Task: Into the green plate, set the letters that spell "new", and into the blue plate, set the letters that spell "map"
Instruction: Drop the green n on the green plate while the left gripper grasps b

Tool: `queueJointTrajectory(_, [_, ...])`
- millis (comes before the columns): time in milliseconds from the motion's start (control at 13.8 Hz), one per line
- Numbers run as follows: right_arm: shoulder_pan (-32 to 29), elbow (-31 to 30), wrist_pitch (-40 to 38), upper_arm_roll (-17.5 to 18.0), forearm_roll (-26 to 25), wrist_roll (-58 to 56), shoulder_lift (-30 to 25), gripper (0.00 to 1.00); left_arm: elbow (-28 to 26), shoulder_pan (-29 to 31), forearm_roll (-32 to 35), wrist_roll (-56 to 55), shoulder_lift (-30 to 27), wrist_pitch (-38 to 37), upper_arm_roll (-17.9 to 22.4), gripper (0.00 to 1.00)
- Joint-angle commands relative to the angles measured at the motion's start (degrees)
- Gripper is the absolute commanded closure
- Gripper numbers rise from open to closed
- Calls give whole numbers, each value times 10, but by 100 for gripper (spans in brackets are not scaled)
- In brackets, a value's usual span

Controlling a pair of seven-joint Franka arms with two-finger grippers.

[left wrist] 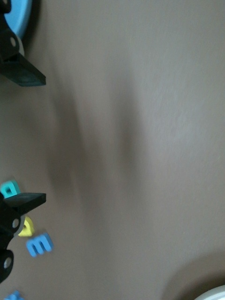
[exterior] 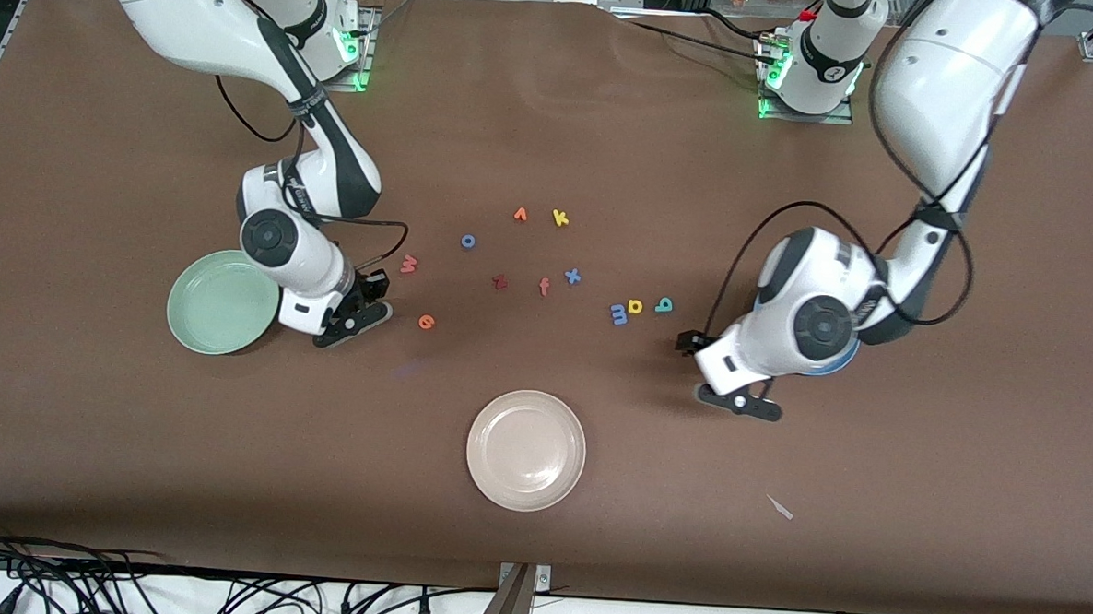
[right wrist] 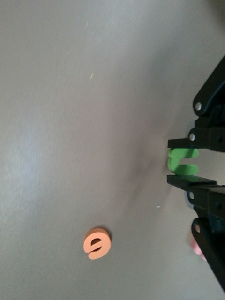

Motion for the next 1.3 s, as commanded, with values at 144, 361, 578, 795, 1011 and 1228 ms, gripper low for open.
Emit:
queueJointTrajectory(144, [-3,105,-215,-72,12,0,-8,100,-46,-14,23,-52,-30,-27,2,0])
queueJointTrajectory(361, [-3,98,-220,-130,11,-20,-12,100,-139,-44,24,-63,-73,21,-7,0])
queueJointTrajectory(578, [-3,73,-206,-184,12,-95,-22,100,-210,-51,25,-83,-103,79,-9,0])
queueJointTrajectory(795, [-6,10,-122,-200,13,-133,-40,100,-241,-56,47,-83,-98,136,-10,10])
queueJointTrajectory(1011, [-6,-51,-36,-202,14,-136,-61,93,-237,-56,98,-83,-86,144,-10,26])
queueJointTrajectory(1228, [-6,-49,-46,-202,35,-135,-65,0,-240,-56,113,-82,-75,159,-10,29])
